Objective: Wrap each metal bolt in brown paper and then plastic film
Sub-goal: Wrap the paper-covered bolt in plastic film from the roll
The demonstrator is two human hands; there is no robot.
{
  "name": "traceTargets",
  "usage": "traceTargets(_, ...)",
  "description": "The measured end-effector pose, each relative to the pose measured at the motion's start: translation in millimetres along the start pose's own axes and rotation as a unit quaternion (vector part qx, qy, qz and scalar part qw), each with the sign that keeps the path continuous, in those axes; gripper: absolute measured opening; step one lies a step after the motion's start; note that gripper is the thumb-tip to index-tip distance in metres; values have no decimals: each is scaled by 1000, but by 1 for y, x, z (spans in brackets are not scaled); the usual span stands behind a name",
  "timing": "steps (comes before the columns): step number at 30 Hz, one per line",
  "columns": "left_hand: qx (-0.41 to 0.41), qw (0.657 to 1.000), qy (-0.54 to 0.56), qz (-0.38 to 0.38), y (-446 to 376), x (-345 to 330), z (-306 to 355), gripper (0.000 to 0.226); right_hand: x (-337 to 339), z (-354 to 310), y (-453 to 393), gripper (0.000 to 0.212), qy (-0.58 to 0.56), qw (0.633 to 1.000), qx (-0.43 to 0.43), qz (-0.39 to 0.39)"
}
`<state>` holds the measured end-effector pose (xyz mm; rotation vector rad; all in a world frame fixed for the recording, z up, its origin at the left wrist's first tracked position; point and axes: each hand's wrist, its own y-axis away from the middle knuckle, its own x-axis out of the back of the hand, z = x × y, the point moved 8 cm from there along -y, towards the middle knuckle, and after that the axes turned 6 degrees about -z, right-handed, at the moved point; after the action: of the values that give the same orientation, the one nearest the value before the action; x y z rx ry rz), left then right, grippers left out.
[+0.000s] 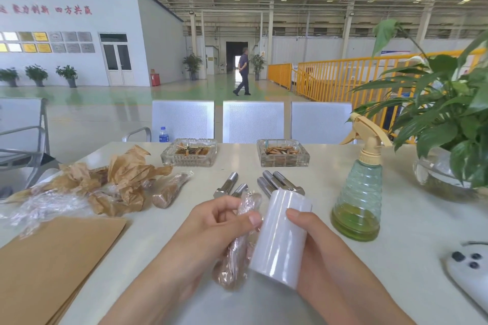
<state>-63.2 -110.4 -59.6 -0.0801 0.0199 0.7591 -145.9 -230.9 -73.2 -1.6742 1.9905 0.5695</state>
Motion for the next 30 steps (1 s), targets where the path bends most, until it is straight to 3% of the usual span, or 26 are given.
traceTargets(2, 9, 1000, 16, 3, 1, -3, -1, 48, -1, 8, -1, 62, -4, 1000, -13, -15)
traceTargets(6, 2, 1000, -4, -15, 1, -11, -3, 34, -2, 15, 1, 83, 15, 999, -24, -39)
traceTargets(11, -33, 999, -38, -5, 1, -14, 2, 23, -7, 13, 4, 58, 76, 993, -9, -86)
traceTargets(15, -85, 995, -55, 16, 3, -12, 11, 25, -7, 7, 5, 48, 129, 989, 12, -66)
traceTargets(18, -76, 995, -50, 40, 2, -11, 10, 25, -11, 4, 7, 39, 159, 984, 24, -71)
traceTargets(21, -24, 997, 23, 72, -2, -7, 4, 37, -12, 3, 10, 38, 185, 979, 29, -75)
traceTargets(25, -68, 997, -20, 23, 0, -17, 10, 73, -13, 3, 13, 42, 242, 967, 35, -72)
traceTargets(30, -71, 996, -23, 43, 0, -15, 15, 77, -16, -2, 17, 37, 268, 957, 79, -71)
